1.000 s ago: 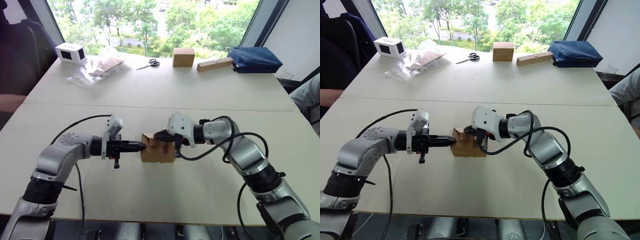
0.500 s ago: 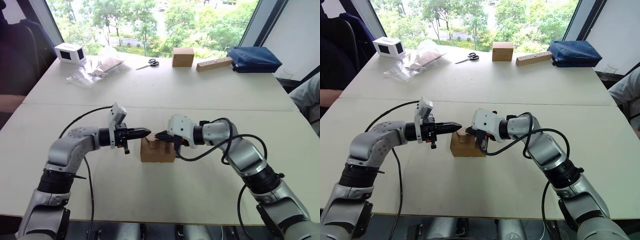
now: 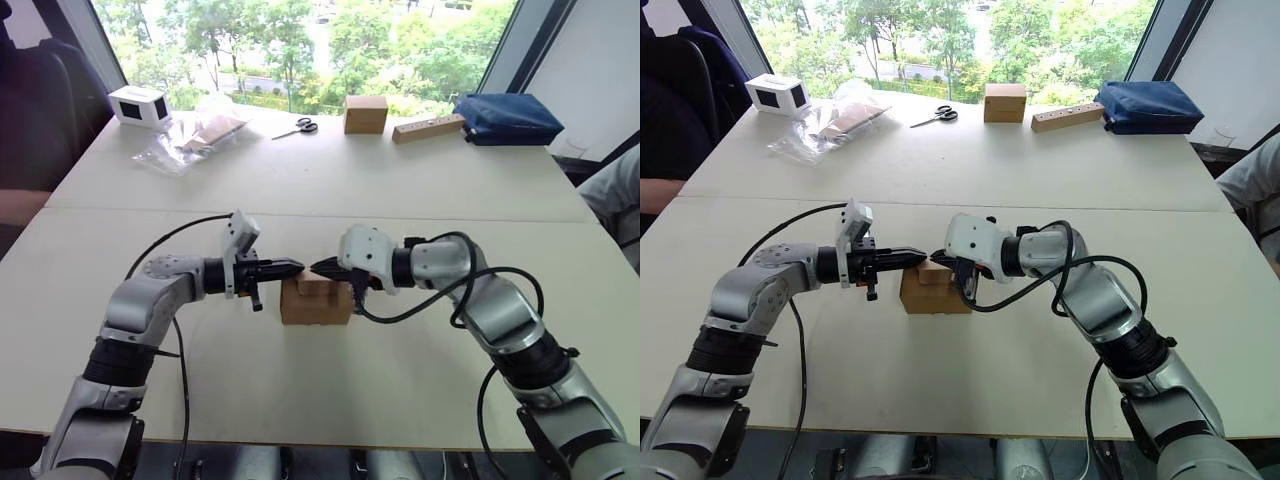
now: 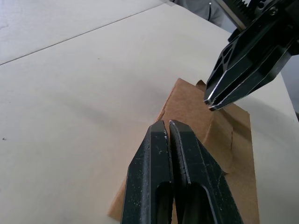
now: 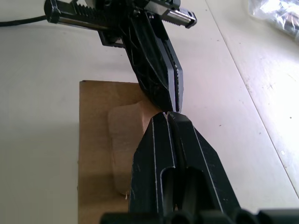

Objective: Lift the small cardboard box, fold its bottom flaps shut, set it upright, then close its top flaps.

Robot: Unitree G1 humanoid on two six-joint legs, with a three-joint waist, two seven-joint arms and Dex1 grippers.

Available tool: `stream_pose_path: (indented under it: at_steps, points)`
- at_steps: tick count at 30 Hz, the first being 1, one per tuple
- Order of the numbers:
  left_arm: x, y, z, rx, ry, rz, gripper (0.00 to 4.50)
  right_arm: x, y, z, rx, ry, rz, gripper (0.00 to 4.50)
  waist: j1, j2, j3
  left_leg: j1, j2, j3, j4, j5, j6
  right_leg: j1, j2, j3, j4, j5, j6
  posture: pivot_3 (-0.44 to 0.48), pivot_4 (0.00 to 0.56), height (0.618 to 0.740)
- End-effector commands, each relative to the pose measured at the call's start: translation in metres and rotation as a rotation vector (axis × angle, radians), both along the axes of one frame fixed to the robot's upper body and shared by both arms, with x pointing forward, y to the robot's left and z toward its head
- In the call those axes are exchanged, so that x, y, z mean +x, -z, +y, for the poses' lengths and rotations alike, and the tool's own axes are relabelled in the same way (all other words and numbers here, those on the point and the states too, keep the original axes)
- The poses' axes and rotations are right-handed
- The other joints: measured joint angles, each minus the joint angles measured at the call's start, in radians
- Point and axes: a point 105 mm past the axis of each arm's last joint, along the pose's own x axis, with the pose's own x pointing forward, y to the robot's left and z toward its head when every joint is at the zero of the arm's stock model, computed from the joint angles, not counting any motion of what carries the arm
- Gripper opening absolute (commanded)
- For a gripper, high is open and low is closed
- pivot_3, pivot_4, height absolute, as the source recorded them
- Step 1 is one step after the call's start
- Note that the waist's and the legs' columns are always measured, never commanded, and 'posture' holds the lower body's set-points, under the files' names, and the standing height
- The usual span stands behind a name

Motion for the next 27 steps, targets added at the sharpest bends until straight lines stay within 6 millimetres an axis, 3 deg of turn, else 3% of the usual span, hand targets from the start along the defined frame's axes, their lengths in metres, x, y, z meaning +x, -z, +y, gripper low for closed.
stream_pose_path:
  at_steps: [1, 10, 27]
  points:
    - [-0.001, -0.004, -0.003, -0.006, 0.007, -0.012, 0.11, -0.019, -0.004, 0.003, -0.005, -0.070, -0.011, 0.00, 0.000, 0.000, 0.000, 0.000, 0.000, 0.000, 0.000, 0.000, 0.000, 0.000, 0.000, 0.000, 0.000, 0.000, 0.000, 0.000, 0.150, 0.740]
    - [-0.001, -0.009, -0.006, -0.028, 0.000, 0.010, 0.11, -0.026, 0.011, 0.008, -0.068, -0.091, -0.001, 0.00, 0.000, 0.000, 0.000, 0.000, 0.000, 0.000, 0.000, 0.000, 0.000, 0.000, 0.000, 0.000, 0.000, 0.000, 0.000, 0.000, 0.150, 0.740]
    - [-0.003, -0.011, -0.010, -0.037, 0.003, 0.023, 0.11, -0.005, 0.023, 0.003, -0.176, -0.022, -0.092, 0.00, 0.000, 0.000, 0.000, 0.000, 0.000, 0.000, 0.000, 0.000, 0.000, 0.000, 0.000, 0.000, 0.000, 0.000, 0.000, 0.000, 0.150, 0.740]
